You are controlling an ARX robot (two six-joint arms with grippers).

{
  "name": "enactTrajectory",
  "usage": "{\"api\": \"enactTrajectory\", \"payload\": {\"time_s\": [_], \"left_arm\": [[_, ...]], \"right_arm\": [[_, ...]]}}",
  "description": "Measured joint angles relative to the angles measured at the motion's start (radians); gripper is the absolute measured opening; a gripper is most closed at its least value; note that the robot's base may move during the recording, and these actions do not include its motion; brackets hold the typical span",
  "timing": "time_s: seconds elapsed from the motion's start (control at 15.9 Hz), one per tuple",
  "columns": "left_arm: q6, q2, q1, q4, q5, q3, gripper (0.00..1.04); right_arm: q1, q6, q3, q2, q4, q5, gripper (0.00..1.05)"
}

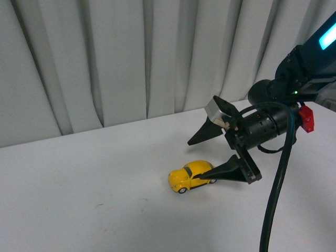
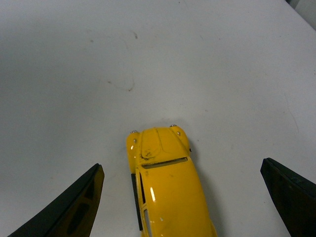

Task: Wind up and store yellow beetle toy

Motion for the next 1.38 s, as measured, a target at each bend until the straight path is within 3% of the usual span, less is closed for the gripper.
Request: {"api": "enactTrajectory", "payload": {"time_s": [1.01, 1.32, 1.38], "left_arm": [[0.000, 0.000, 0.000, 0.000, 0.000, 0.000, 0.98], [0.000, 0.000, 0.000, 0.000, 0.000, 0.000, 0.98], [0.000, 0.000, 0.000, 0.000, 0.000, 0.000, 0.98]], "right_arm": [[0.053, 0.027, 0.095, 0.106, -0.048, 0.062, 0.98], [0.053, 0.015, 0.093, 0.106, -0.041, 0.072, 0.46], [0.053, 0.006, 0.093, 0.106, -0.052, 0.073, 0.41]]}}
